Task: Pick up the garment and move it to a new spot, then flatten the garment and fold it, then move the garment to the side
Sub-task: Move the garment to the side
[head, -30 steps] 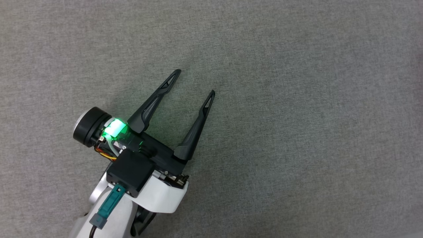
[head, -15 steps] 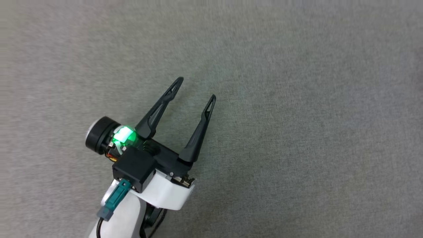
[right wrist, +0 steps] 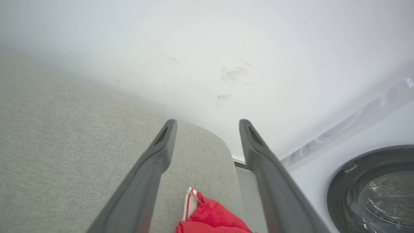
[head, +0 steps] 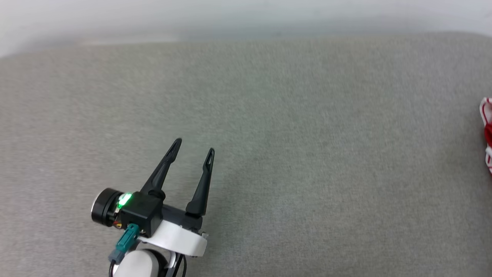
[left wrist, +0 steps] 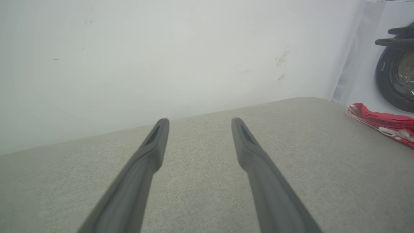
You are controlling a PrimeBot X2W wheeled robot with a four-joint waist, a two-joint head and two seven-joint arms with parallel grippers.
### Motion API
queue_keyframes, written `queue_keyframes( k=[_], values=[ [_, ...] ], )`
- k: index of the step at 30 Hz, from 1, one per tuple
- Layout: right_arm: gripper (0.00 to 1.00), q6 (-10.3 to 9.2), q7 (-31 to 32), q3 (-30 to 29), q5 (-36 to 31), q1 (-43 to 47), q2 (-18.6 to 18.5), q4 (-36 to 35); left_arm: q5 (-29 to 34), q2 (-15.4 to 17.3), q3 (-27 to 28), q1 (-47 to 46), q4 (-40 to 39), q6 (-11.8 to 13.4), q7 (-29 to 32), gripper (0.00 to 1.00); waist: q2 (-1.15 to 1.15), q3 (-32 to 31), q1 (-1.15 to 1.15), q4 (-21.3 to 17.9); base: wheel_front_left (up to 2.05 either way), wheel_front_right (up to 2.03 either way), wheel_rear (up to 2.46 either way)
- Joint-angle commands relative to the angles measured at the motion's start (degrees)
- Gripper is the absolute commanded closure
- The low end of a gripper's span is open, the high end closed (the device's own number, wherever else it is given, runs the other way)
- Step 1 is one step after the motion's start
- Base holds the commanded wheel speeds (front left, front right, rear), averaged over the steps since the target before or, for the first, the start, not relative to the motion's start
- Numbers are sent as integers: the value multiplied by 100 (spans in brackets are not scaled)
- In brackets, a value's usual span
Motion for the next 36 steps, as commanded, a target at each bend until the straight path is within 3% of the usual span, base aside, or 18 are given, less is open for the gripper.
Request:
queue_keyframes(
  k=[1, 14, 22, 27, 36],
  values=[
    [0, -10, -105, -76, 107, 226, 136, -205, -4, -15, 40, 98, 25, -9, -12, 0, 0, -353, 1, 208, 0, 0, 0],
    [0, -9, -897, -544, 752, 2372, 1707, -2068, -86, -180, 565, 679, 82, -74, -12, 0, 0, -989, 1, 510, 0, 0, 0],
    [0, -8, -1567, -470, 889, 3299, 2428, -2046, -9, -264, 613, 953, 272, -115, -12, 0, 0, -1055, 1, 621, 0, 0, 0],
    [0, -8, -1786, -443, 722, 3511, 2677, -1933, 19, -303, 641, 997, 430, -135, -12, 0, 0, -1071, 1, 624, 0, 0, 0],
    [0, -8, -1871, -351, 668, 3416, 2791, -1738, 67, -351, 752, 925, 439, -158, -12, 0, 0, -1119, 1, 582, 0, 0, 0]
  ],
)
